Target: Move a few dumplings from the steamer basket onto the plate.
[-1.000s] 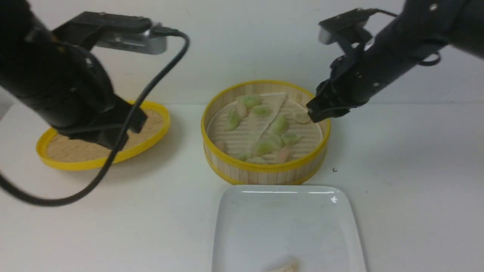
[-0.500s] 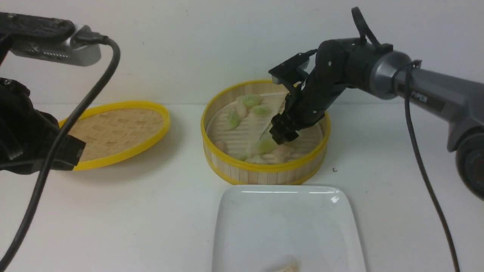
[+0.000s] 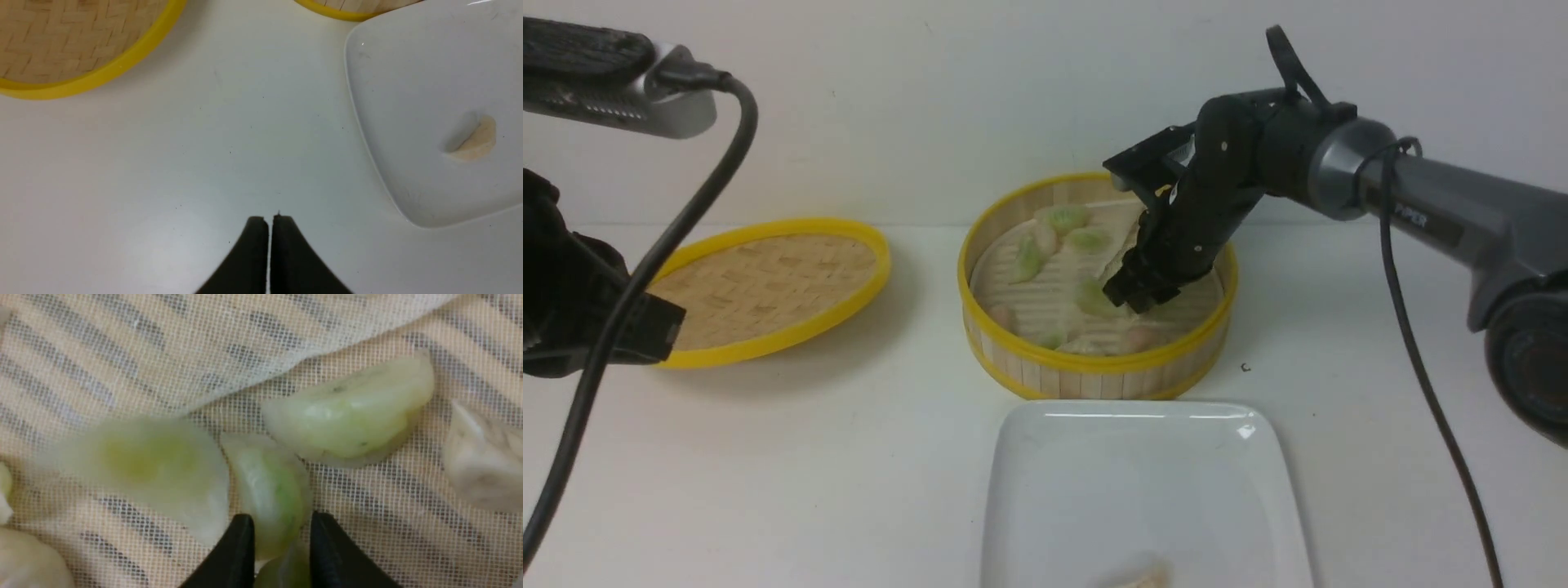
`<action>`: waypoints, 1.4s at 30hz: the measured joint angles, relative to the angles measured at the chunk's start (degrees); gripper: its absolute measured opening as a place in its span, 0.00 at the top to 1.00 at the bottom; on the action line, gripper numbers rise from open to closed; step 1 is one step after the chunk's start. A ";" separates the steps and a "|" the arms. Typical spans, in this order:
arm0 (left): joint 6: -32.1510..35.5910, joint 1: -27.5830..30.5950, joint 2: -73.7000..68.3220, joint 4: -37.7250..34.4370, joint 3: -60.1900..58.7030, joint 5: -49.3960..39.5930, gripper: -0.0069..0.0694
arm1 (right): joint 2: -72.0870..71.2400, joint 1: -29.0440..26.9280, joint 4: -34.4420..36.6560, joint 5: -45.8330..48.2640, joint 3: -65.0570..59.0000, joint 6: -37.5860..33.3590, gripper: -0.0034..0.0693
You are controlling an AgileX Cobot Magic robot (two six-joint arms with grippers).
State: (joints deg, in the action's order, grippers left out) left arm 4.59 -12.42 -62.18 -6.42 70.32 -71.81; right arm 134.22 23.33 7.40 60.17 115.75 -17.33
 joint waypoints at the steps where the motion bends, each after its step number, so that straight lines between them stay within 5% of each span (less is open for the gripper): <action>1: 0.00 0.00 0.00 0.00 0.00 0.00 0.92 | 0.12 0.00 -0.18 1.17 0.67 0.40 0.74; 7: 0.00 0.00 0.00 0.00 0.00 0.00 0.92 | -1.78 0.00 -0.71 10.14 6.22 3.05 0.76; 16: 0.00 0.07 0.00 0.00 0.00 0.00 0.92 | -13.34 0.00 1.24 10.61 4.05 6.27 0.77; 28: 0.00 0.07 0.00 -0.30 -1.83 0.00 0.92 | -29.46 6.46 14.16 4.63 -34.52 4.82 0.77; 38: 0.00 0.07 0.00 -2.97 -2.76 0.00 0.92 | -25.74 7.73 12.79 -5.44 -36.85 4.94 0.37; 42: 0.23 0.07 0.00 -3.19 -2.76 0.00 0.92 | -29.11 7.73 10.84 -1.55 -35.01 6.81 0.45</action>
State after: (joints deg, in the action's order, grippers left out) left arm 4.83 -12.35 -62.18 -9.61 67.57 -71.80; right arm 105.11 31.06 18.24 58.62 80.74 -10.53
